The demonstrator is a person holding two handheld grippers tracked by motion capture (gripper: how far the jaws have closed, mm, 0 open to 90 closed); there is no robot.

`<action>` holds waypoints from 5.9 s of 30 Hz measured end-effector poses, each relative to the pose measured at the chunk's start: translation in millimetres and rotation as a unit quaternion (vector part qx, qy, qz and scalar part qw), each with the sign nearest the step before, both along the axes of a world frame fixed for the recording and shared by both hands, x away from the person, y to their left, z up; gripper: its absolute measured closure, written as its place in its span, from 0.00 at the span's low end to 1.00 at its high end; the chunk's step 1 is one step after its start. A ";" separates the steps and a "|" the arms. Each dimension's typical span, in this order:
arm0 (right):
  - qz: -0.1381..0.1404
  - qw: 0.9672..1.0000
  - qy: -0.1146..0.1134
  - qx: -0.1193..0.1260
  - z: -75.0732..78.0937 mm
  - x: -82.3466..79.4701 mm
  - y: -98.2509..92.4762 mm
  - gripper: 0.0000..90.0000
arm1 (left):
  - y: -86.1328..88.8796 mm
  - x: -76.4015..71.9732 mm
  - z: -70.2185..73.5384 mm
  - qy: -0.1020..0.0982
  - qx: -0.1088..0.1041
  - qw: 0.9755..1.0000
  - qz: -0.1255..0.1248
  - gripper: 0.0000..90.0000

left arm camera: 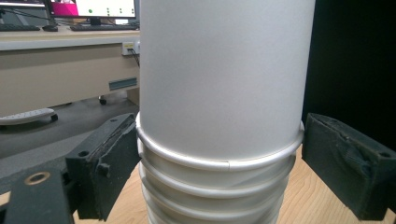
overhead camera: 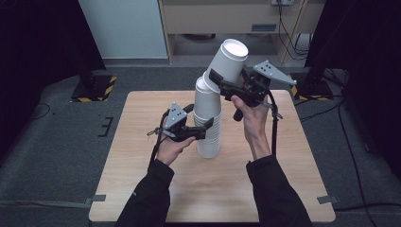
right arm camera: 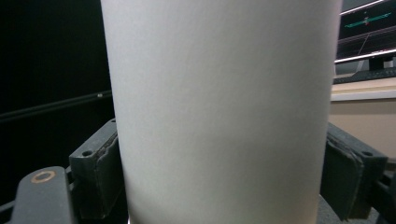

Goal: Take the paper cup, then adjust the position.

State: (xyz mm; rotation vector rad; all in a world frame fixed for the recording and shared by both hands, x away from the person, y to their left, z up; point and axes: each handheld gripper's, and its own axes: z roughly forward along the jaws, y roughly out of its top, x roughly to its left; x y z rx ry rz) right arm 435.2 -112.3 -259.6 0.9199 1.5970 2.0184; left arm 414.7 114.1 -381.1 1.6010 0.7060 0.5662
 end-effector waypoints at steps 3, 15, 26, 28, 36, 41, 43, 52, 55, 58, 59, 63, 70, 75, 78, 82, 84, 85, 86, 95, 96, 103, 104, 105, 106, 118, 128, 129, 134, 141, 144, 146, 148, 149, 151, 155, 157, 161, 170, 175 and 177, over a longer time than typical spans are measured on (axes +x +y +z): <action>-0.008 1.000 0.000 0.002 2.4 -2.1 -7.5 0.17 | 0.2 -0.8 -0.6 -0.002 0.000 1.000 0.001 0.12; -0.041 0.999 0.011 0.005 -3.7 -13.7 -43.0 0.17 | 4.0 -6.5 -4.4 -0.013 -0.012 1.000 0.002 0.15; -0.055 0.998 0.027 0.010 -22.1 -27.2 -68.9 0.17 | 14.2 -14.6 -9.0 -0.015 -0.018 1.000 0.009 0.16; -0.055 0.998 0.032 0.014 -25.6 -28.9 -71.9 0.17 | 15.8 -17.0 -10.3 -0.016 -0.019 1.000 0.008 0.16; -0.056 0.997 0.053 0.026 -41.7 -35.1 -80.4 0.17 | 21.4 -27.2 -17.6 -0.023 -0.018 0.999 0.013 0.17; -0.056 0.996 0.060 0.025 -47.6 -40.7 -84.4 0.17 | 21.7 -33.8 -20.1 -0.028 -0.017 0.999 0.010 0.18; -0.054 0.996 0.060 0.031 -49.6 -44.2 -85.0 0.17 | 21.4 -35.9 -21.0 -0.029 -0.020 0.999 0.010 0.19; -0.051 0.995 0.069 0.046 -62.3 -56.9 -90.8 0.17 | 25.7 -43.9 -30.8 -0.022 -0.019 1.000 0.009 0.19; -0.049 0.995 0.073 0.055 -67.9 -60.3 -93.2 0.17 | 25.4 -45.9 -33.4 -0.019 -0.018 1.000 0.006 0.19; -0.051 0.994 0.077 0.057 -74.5 -63.1 -94.9 0.17 | 23.8 -47.3 -36.5 -0.019 -0.015 1.000 0.002 0.20; -0.052 0.994 0.078 0.059 -76.7 -63.9 -95.7 0.17 | 22.9 -47.6 -37.7 -0.017 -0.014 1.000 0.001 0.20; -0.060 0.992 0.088 0.066 -86.9 -67.8 -98.4 0.17 | 20.8 -48.7 -40.7 -0.013 -0.015 1.000 0.000 0.20; -0.072 0.988 0.101 0.088 -104.0 -73.1 -103.6 0.17 | 15.6 -50.9 -44.0 -0.013 -0.013 1.000 -0.003 0.20; -0.074 0.986 0.111 0.097 -116.3 -77.1 -106.1 0.17 | 12.4 -52.3 -47.3 -0.013 -0.011 1.000 -0.006 0.21; -0.075 0.985 0.115 0.101 -122.6 -79.1 -108.4 0.17 | 12.2 -53.1 -49.1 -0.014 -0.009 1.000 -0.007 0.21; -0.076 0.983 0.123 0.112 -130.9 -80.9 -110.5 0.17 | 11.7 -53.7 -51.2 -0.014 -0.009 1.000 -0.004 0.21; -0.079 0.983 0.124 0.114 -134.4 -81.5 -111.1 0.17 | 10.5 -54.3 -52.6 -0.014 -0.009 1.000 -0.005 0.21; -0.079 0.983 0.125 0.112 -136.7 -81.6 -111.6 0.17 | 9.8 -54.5 -53.4 -0.013 -0.006 1.000 -0.007 0.21; -0.078 0.982 0.128 0.114 -139.3 -82.2 -112.1 0.17 | 8.8 -54.7 -54.0 -0.012 -0.006 1.000 -0.008 0.21; -0.078 0.975 0.148 0.149 -153.4 -84.5 -118.5 0.17 | 1.9 -59.8 -55.8 -0.021 -0.006 1.000 -0.019 0.24; -0.077 0.974 0.150 0.152 -153.9 -84.7 -118.8 0.17 | 1.0 -60.5 -55.6 -0.022 -0.008 1.000 -0.021 0.24; -0.085 0.971 0.158 0.155 -158.5 -86.2 -120.8 0.17 | -7.9 -67.0 -55.7 -0.034 -0.014 0.999 -0.038 0.26; -0.085 0.971 0.160 0.156 -159.4 -86.3 -120.8 0.17 | -9.5 -67.5 -55.5 -0.037 -0.016 0.998 -0.040 0.26; -0.086 0.970 0.165 0.159 -160.8 -86.1 -121.0 0.17 | -10.9 -67.7 -55.3 -0.038 -0.017 0.998 -0.042 0.27; -0.086 0.968 0.168 0.163 -162.1 -85.8 -121.3 0.17 | -12.3 -68.1 -55.0 -0.042 -0.017 0.998 -0.043 0.27; -0.095 0.961 0.181 0.186 -169.5 -87.6 -124.9 0.17 | -27.8 -69.5 -55.6 -0.049 -0.019 0.997 -0.064 0.27; -0.094 0.954 0.191 0.210 -171.9 -90.0 -132.1 0.17 | -44.9 -63.5 -56.0 -0.048 -0.016 0.996 -0.079 0.28; -0.096 0.954 0.191 0.210 -171.7 -90.4 -132.6 0.17 | -47.0 -63.3 -56.2 -0.049 -0.016 0.995 -0.081 0.28; -0.099 0.953 0.193 0.214 -172.4 -91.4 -135.4 0.17 | -55.4 -61.1 -57.7 -0.051 -0.021 0.995 -0.086 0.28; -0.101 0.949 0.201 0.221 -174.8 -93.2 -136.7 0.17 | -67.1 -55.5 -62.5 -0.053 -0.024 0.994 -0.092 0.28; -0.097 0.945 0.209 0.232 -176.1 -93.9 -136.3 0.17 | -72.9 -52.9 -63.2 -0.056 -0.025 0.994 -0.095 0.28; -0.096 0.944 0.209 0.235 -176.5 -94.5 -135.8 0.17 | -77.3 -50.9 -63.3 -0.059 -0.028 0.993 -0.097 0.28; -0.097 0.943 0.210 0.239 -176.7 -95.1 -135.0 0.17 | -80.5 -49.3 -63.0 -0.059 -0.030 0.993 -0.098 0.28; -0.100 0.943 0.210 0.239 -176.9 -95.4 -134.9 0.17 | -82.9 -48.2 -63.0 -0.061 -0.030 0.993 -0.099 0.28; -0.105 0.941 0.210 0.244 -177.0 -95.9 -134.6 0.17 | -85.8 -46.3 -63.4 -0.063 -0.031 0.992 -0.101 0.28; -0.105 0.940 0.212 0.248 -176.6 -97.1 -133.9 0.17 | -89.5 -42.4 -64.9 -0.061 -0.033 0.992 -0.103 0.28; -0.104 0.940 0.210 0.248 -176.7 -96.9 -133.4 0.17 | -90.7 -40.8 -65.3 -0.060 -0.035 0.992 -0.104 0.28; -0.101 0.940 0.211 0.250 -175.9 -97.6 -132.1 0.17 | -93.6 -36.6 -66.4 -0.057 -0.043 0.992 -0.107 0.28; -0.092 0.937 0.220 0.254 -177.8 -96.5 -129.5 0.17 | -100.8 -32.2 -69.2 -0.063 -0.053 0.990 -0.113 0.28; -0.088 0.937 0.223 0.255 -177.3 -96.7 -127.0 0.17 | -105.2 -29.3 -70.6 -0.066 -0.060 0.989 -0.117 0.29; -0.084 0.935 0.226 0.259 -176.9 -96.9 -126.0 0.17 | -107.5 -28.1 -71.3 -0.066 -0.064 0.989 -0.119 0.29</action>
